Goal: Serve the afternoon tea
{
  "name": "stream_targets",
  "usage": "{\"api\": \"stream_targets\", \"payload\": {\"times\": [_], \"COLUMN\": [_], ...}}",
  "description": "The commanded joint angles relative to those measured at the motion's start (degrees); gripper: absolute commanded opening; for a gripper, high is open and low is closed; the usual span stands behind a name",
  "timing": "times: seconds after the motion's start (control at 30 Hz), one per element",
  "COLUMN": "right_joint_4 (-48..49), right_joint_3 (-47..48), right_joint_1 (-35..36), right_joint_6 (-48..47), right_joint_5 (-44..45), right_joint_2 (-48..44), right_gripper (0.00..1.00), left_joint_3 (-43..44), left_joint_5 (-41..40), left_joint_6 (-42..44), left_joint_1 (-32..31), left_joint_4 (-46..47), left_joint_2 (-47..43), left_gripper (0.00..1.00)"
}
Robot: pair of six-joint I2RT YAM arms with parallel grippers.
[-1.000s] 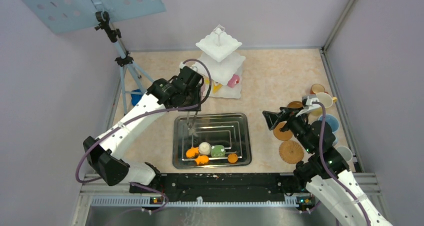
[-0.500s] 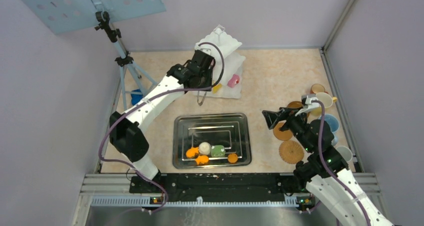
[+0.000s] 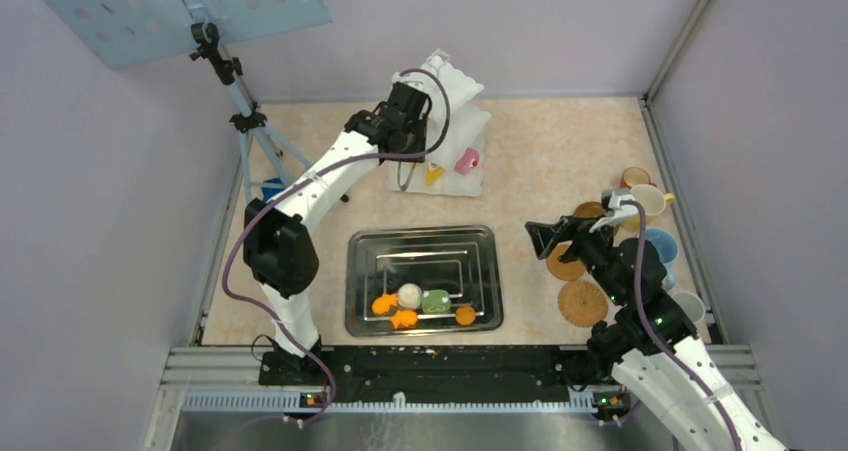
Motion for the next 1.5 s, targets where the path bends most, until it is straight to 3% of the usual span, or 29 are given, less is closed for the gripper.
{"api": "stream_targets", "payload": {"times": [0.0, 0.43, 0.6, 0.73, 0.93, 1.1, 1.23, 1.3, 1.47], "right_joint_4": [0.1, 0.7, 0.2, 0.0, 0.7, 2.6, 3.9, 4.4, 3.6], "right_joint_3": [2.7, 2.8, 3.5, 3.9, 3.3, 2.0, 1.2, 0.9, 1.3], "right_joint_1": [0.4, 0.4, 0.5, 0.5, 0.4, 0.5, 0.5, 0.4, 0.5], "right_joint_6": [-1.1, -0.8, -0.5, -0.7, -1.4, -1.5, -1.1, -1.1, -1.3], "right_joint_5": [0.9, -0.1, -0.8, -0.5, -0.5, -0.9, -1.6, -1.9, -1.1], "right_joint_2": [-0.6, -0.6, -0.5, -0.7, 0.0, 1.1, 1.7, 2.0, 2.0], "right_gripper": [0.90, 0.90, 0.90, 0.90, 0.90, 0.90, 0.90, 0.90, 0.90], "left_joint_3": [4.3, -3.7, -3.9, -10.6, -17.4, -22.0, -28.4, -29.6, -32.9], "left_joint_5": [0.0, 1.8, 2.5, 3.6, 18.4, 25.4, 33.1, 35.7, 32.9], "left_joint_6": [1.0, 0.8, 0.7, 1.4, 2.8, -2.7, -2.7, -0.9, 0.8], "left_joint_1": [0.8, 0.9, 0.9, 0.9, 0.8, 0.7, 0.1, -2.5, -14.4], "left_joint_4": [-0.1, 0.1, -5.0, -9.2, -16.7, -26.9, -27.8, -25.9, -20.3], "left_joint_2": [0.1, -11.1, -13.1, -20.6, -33.3, -38.0, -39.4, -39.6, -37.4], "left_gripper": [0.48, 0.64, 0.61, 0.61, 0.61, 0.61, 0.61, 0.61, 0.62]}}
